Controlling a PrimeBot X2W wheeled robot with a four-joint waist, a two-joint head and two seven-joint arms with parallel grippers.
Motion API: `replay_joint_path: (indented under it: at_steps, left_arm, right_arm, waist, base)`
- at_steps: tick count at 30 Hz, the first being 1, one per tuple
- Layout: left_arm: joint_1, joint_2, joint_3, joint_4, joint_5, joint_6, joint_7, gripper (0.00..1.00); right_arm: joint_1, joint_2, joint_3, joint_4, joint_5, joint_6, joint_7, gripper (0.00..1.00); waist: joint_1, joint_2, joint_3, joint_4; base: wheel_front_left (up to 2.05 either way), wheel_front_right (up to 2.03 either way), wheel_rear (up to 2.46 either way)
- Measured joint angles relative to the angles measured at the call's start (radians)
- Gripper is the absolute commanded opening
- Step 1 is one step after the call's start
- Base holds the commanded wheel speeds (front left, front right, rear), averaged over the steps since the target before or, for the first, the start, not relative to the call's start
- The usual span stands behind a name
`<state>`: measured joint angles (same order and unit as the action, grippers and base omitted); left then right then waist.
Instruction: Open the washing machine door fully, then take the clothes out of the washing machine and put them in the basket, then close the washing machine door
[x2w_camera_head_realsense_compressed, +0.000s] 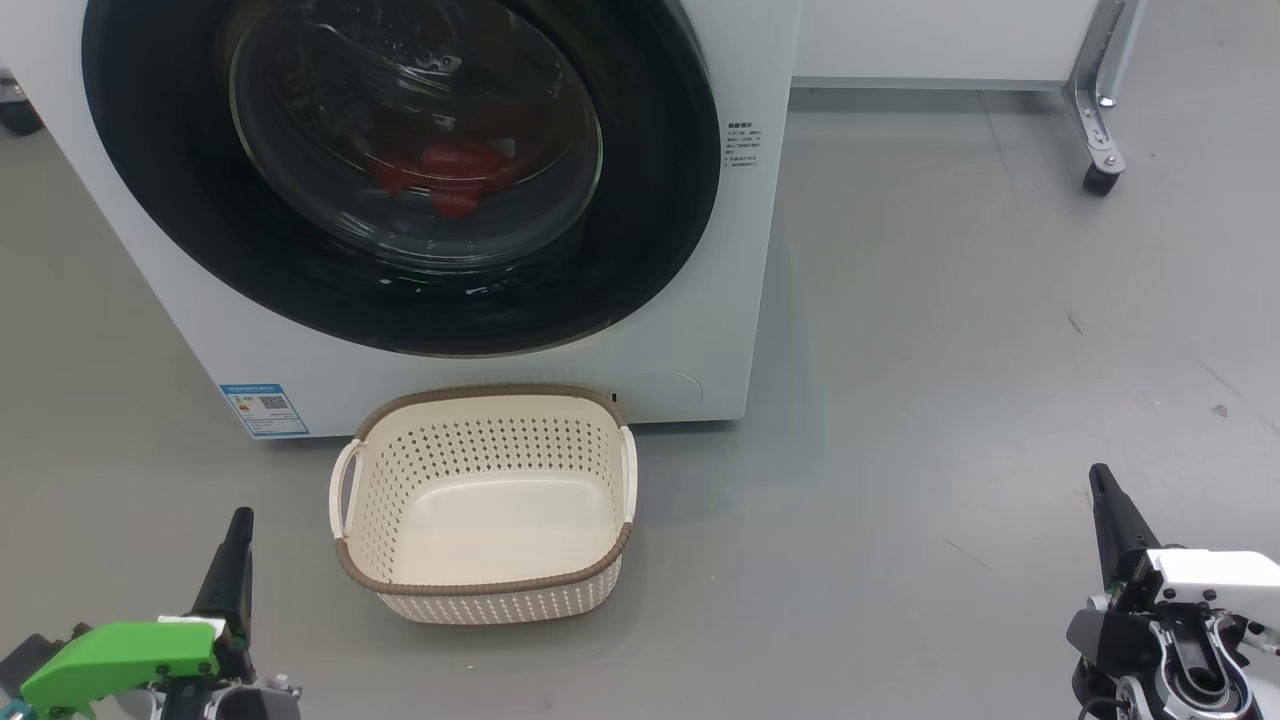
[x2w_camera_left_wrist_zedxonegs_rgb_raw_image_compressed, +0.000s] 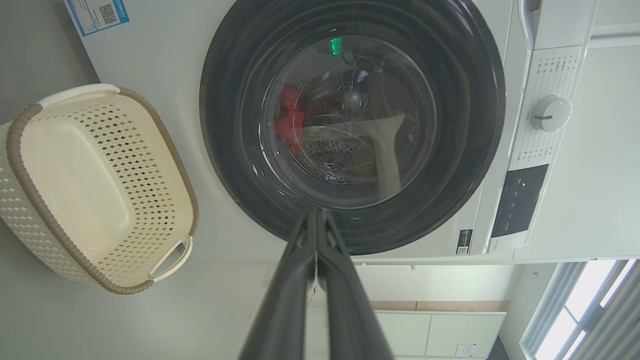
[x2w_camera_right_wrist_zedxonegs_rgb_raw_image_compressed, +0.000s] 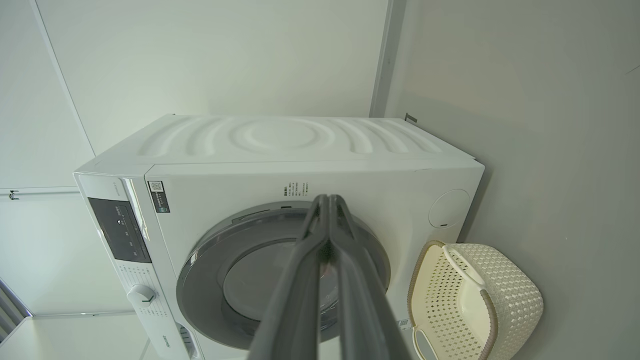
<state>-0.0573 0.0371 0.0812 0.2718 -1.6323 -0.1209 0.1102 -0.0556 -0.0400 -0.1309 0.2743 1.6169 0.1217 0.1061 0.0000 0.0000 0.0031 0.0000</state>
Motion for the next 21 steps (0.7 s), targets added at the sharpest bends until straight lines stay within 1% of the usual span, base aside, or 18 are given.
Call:
replay_joint_path:
  at_steps: [21]
  left_arm:
    - [0.000, 0.000, 0.000, 0.000, 0.000, 0.000, 0.000, 0.00]
  right_arm:
    - [0.000, 0.000, 0.000, 0.000, 0.000, 0.000, 0.000, 0.00]
  waist:
    - [0.0000, 0.0000, 0.000, 0.000]
  base:
    - [0.00, 0.00, 0.00]
